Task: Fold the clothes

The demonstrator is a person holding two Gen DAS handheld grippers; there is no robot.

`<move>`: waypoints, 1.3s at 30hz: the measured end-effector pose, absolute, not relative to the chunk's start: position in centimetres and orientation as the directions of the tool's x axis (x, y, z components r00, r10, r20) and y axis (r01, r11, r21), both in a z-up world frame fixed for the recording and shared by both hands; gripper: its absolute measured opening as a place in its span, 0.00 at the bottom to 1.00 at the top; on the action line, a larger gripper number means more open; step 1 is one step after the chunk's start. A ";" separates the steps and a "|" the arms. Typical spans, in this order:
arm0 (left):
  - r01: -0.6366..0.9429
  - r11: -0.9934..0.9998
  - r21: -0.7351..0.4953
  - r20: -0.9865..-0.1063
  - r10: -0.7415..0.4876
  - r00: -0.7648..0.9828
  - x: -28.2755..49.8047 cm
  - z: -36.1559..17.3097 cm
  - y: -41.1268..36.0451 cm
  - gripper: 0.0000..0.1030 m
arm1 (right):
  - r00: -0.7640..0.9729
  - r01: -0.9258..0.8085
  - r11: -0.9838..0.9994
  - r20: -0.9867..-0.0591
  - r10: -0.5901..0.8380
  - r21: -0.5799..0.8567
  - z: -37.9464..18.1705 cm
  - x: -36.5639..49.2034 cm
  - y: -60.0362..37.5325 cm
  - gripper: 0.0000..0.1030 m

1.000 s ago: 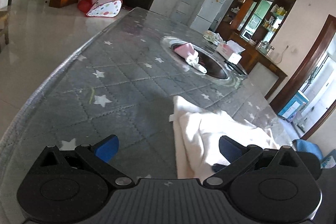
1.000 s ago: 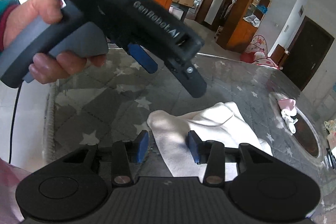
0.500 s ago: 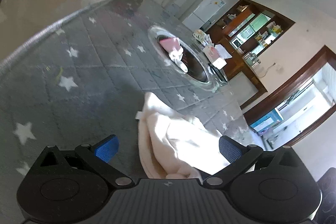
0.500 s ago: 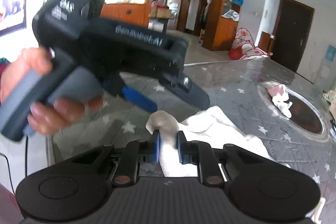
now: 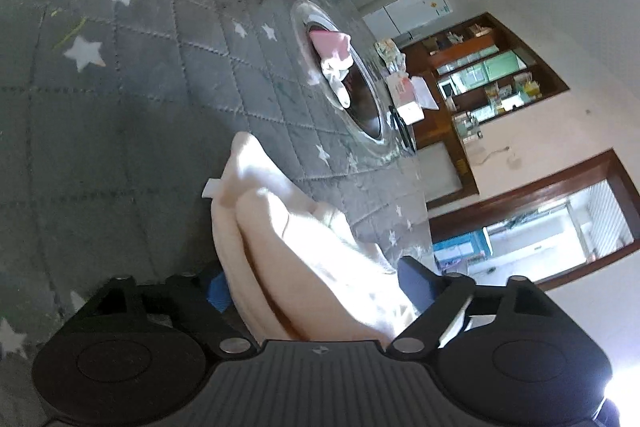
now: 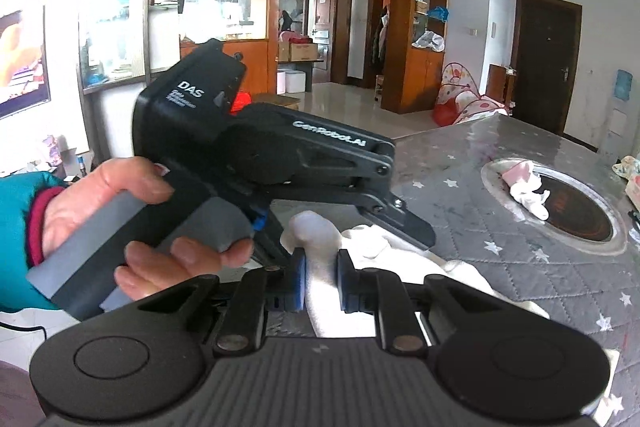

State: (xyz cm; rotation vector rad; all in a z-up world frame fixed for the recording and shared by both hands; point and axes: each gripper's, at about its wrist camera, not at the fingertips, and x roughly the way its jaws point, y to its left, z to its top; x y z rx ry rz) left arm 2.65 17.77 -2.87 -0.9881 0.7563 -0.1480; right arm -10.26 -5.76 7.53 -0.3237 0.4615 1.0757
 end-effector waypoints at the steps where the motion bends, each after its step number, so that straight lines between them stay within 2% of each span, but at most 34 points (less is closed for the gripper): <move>1: -0.220 0.555 -0.802 -0.507 -0.440 0.741 2.7 -3.0 17.8 0.72 | 0.392 -0.897 0.441 -0.509 0.766 -0.028 7.5 -10.3 -5.8 0.14; 6: -0.240 0.549 -0.801 -0.515 -0.426 0.744 2.7 -3.5 17.7 0.54 | 0.381 -0.902 0.432 -0.512 0.770 -0.021 7.2 -10.7 -5.8 0.14; 8: -0.242 0.564 -0.789 -0.524 -0.414 0.744 2.7 -3.6 17.6 0.39 | 0.377 -0.903 0.430 -0.517 0.769 -0.019 7.0 -10.7 -5.8 0.14; 11: -0.246 0.586 -0.772 -0.538 -0.396 0.744 2.7 -3.7 17.4 0.27 | 0.380 -0.901 0.434 -0.518 0.766 -0.018 6.9 -10.7 -6.0 0.16; 21: -0.239 0.642 -0.729 -0.560 -0.359 0.747 2.6 -3.6 16.9 0.23 | 0.483 -0.831 0.556 -0.515 0.708 -0.014 7.1 -9.5 -9.8 0.28; 30: -0.222 0.672 -0.707 -0.565 -0.348 0.748 2.5 -3.4 16.6 0.23 | 0.651 -0.583 0.811 -0.573 0.498 0.042 5.0 -3.2 -17.0 0.33; 39: -0.200 0.711 -0.674 -0.572 -0.331 0.751 2.3 -3.1 16.1 0.23 | 0.679 -0.433 0.887 -0.591 0.436 0.157 2.7 0.5 -21.4 0.42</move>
